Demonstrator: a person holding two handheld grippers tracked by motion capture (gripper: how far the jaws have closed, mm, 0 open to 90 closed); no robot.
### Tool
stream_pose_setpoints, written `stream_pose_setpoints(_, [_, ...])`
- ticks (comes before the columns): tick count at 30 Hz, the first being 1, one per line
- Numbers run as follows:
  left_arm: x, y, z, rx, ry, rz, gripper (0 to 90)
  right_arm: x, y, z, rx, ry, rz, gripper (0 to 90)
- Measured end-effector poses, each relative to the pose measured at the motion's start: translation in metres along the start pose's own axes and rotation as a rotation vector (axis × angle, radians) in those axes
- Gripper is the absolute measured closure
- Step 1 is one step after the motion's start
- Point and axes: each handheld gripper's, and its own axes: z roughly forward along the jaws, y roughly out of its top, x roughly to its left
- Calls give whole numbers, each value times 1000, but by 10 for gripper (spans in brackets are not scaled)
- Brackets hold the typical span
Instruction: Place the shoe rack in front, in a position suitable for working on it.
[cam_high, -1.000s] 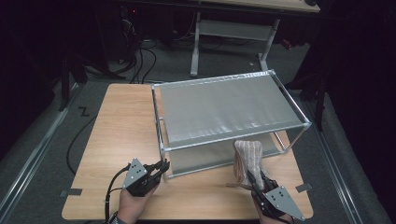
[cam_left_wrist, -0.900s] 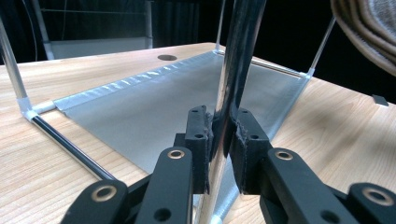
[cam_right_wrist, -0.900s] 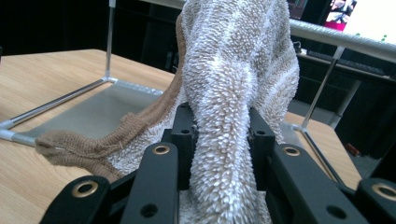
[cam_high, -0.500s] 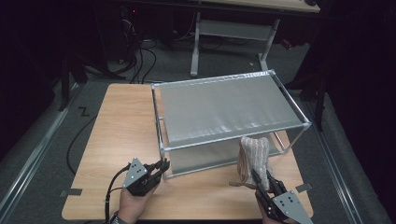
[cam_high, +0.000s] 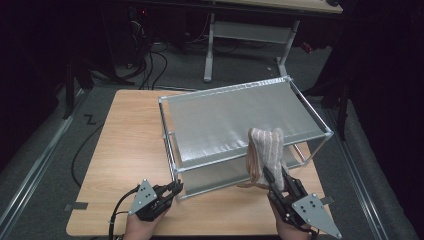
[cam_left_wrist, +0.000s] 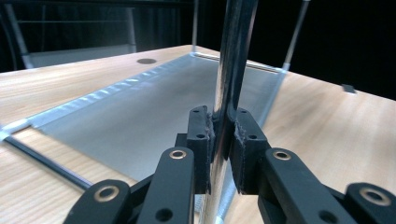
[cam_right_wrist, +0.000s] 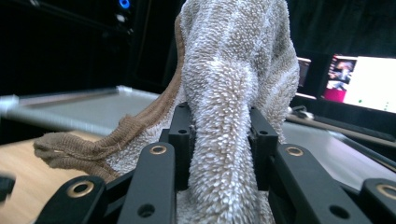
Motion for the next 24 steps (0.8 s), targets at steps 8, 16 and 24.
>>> stream_pose_setpoints(8, [-14,-3,2,-7,-50,23,796,17,21,46,-9,106,67,684])
stream_pose_setpoints(16, [-15,-3,3,-6,-69,20,795,62,29,84,51,214,102,672])
stream_pose_setpoints(24, [-14,-3,3,-4,-70,13,792,88,21,95,87,238,100,639])
